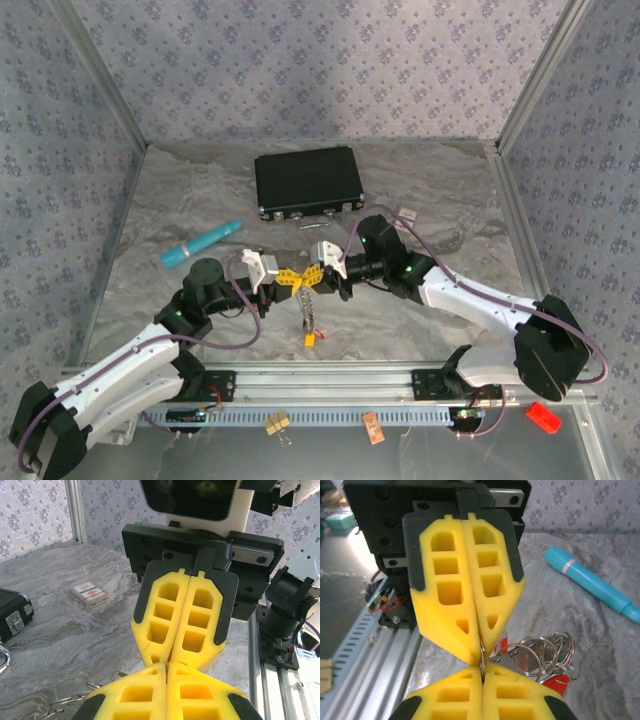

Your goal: Put the keys on the keyring

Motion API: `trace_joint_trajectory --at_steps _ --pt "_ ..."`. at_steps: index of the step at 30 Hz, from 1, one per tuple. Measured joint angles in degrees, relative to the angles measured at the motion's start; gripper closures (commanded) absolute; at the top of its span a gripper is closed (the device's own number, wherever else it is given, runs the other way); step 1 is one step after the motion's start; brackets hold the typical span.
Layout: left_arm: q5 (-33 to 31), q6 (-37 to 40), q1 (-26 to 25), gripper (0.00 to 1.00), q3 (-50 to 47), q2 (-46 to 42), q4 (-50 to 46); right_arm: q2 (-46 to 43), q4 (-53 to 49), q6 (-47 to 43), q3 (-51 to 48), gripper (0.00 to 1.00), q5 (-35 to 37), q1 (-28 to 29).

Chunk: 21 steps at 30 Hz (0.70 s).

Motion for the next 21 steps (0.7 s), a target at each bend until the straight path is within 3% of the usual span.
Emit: trace_joint_trajectory --at_steps 1,3,5,8,16,21 --pt "-0.24 0.00 -0.02 0.94 -0.07 0.00 0.00 0.11 0.00 0.04 0.04 1.00 -0.09 0.00" --pt "-1.29 -0.13 -0.09 0.71 -0.09 -0.02 -0.33 0.22 -0.02 0.02 0.04 1.00 0.15 0.00" --pt "-3.19 -0.20 -0.39 0.63 -0.07 -0.35 -1.18 0.22 -0.90 -0.44 0.33 1.00 0.92 0.00" --pt "-5.66 1.14 -0.39 0.64 0.26 -1.44 -5.18 0.22 -5.33 -2.99 1.88 1.00 3.82 0.31" --pt "-7.56 8.44 -0.39 0.79 4.57 -0.90 -16.22 1.44 -22.14 -13.00 11.45 1.00 14.36 2.21" --pt "-7.30 11.58 -0.39 0.79 5.55 0.72 -17.25 3.48 -30.16 -18.34 16.39 1.00 20.26 4.20"
